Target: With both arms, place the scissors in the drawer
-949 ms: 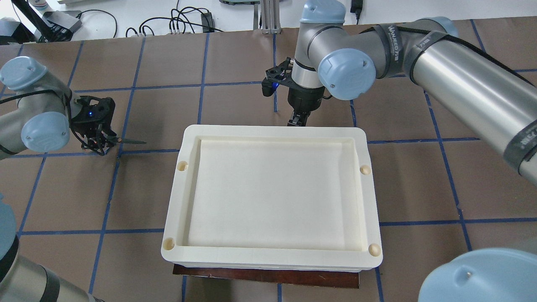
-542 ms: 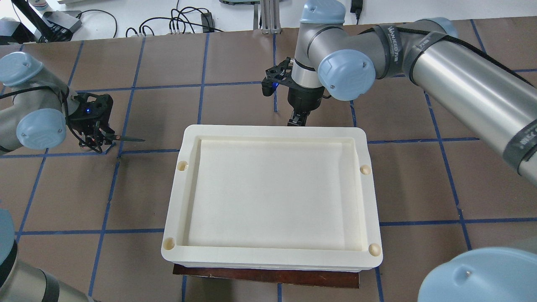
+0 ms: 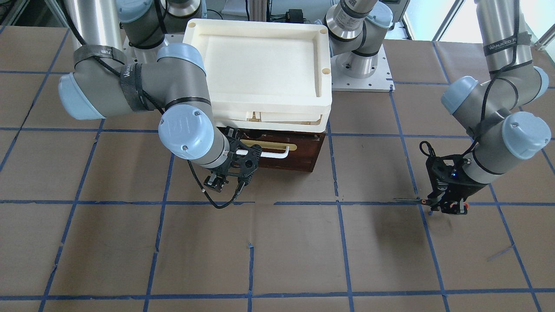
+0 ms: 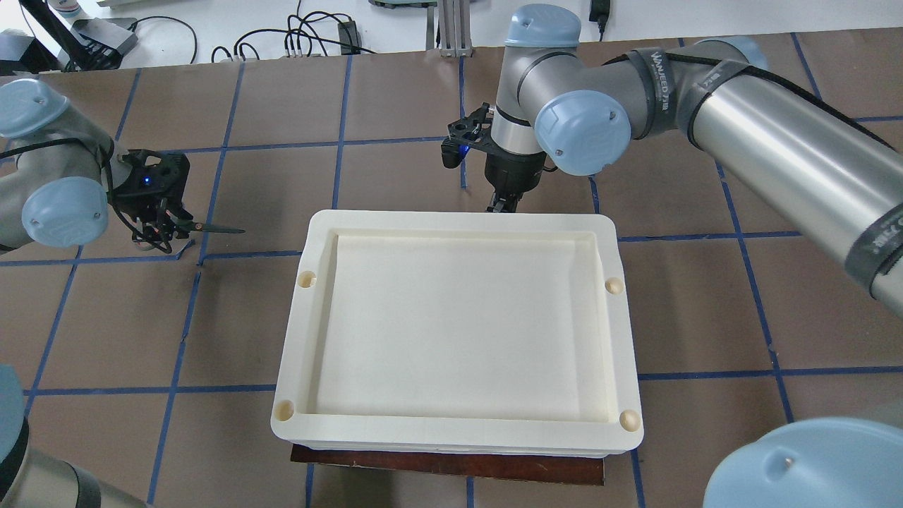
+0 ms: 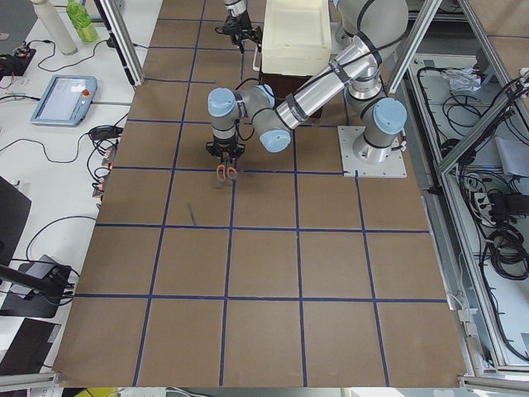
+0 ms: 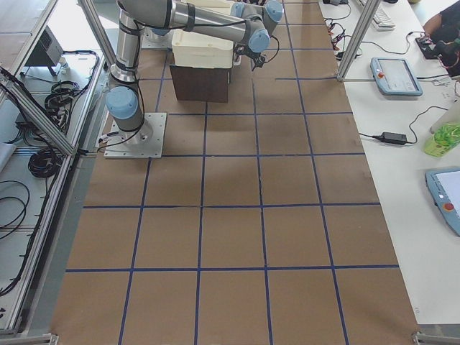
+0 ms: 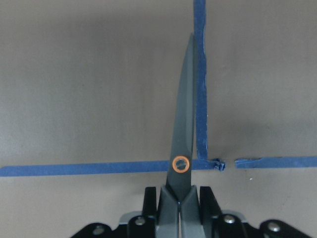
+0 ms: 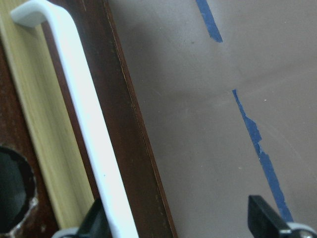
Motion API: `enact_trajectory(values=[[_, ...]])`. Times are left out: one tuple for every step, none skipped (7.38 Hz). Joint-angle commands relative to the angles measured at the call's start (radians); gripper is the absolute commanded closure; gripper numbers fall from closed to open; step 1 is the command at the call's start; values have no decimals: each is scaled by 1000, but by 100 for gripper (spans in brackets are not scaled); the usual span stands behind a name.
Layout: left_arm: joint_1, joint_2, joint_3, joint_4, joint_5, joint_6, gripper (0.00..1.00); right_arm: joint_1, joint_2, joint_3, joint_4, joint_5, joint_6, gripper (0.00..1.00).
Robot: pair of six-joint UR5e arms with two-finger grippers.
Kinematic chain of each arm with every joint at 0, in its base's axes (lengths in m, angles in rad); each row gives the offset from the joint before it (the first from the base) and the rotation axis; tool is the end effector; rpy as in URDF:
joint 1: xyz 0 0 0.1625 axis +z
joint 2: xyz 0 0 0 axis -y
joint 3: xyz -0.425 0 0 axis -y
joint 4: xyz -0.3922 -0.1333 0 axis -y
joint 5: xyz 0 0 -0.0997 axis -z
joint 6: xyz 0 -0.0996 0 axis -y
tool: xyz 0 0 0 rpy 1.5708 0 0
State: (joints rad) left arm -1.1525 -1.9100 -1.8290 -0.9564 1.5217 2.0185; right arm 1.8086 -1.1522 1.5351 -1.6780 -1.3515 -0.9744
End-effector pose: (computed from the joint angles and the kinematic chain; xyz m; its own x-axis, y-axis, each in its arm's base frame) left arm 0.1041 -0.5743 0.2449 0.0291 0.9989 -0.0366 0.9989 -0.0305 -0.0369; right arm 0.2934 -0.5525 0.2836 -0.3531 -0.8705 -0.3428 -0.9237 0.3826 -0.0203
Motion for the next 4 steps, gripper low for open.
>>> enact_trajectory(values=[[-12,23,43,-79,-3,-10,84,0,3,-1,-41,-11,-1,0],[-18,31,45,-85,-3,-14,84,0,6,-3,-58,-35,-1,0],[-27,37,46,-85,-3,-14,84,-2,11,-6,-60,-38,0,0],[-38,43,45,-87,-3,-33,84,-2,20,-9,-69,-40,0,0]])
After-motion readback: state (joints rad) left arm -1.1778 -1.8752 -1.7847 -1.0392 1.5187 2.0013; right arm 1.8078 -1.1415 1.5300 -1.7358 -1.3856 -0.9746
